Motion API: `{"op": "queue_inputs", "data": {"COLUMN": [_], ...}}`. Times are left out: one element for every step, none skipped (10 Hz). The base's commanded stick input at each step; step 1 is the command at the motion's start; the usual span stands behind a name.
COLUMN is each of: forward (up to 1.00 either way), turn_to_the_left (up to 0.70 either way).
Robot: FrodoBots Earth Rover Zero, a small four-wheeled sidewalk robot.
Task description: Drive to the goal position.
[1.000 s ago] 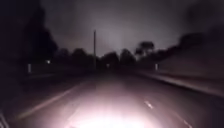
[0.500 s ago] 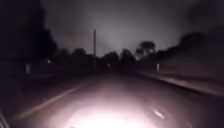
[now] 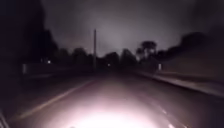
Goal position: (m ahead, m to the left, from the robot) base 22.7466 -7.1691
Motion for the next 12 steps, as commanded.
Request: {"op": "queue_inputs", "data": {"forward": [0.7, 0.7, 0.7, 0.7, 0.7, 0.7, 0.7, 0.7, 0.7, 0.7, 0.7, 0.7], "turn_to_the_left": [0.0, 0.0, 0.0, 0.0, 0.0, 0.0, 0.0, 0.0, 0.0, 0.0, 0.0, 0.0]}}
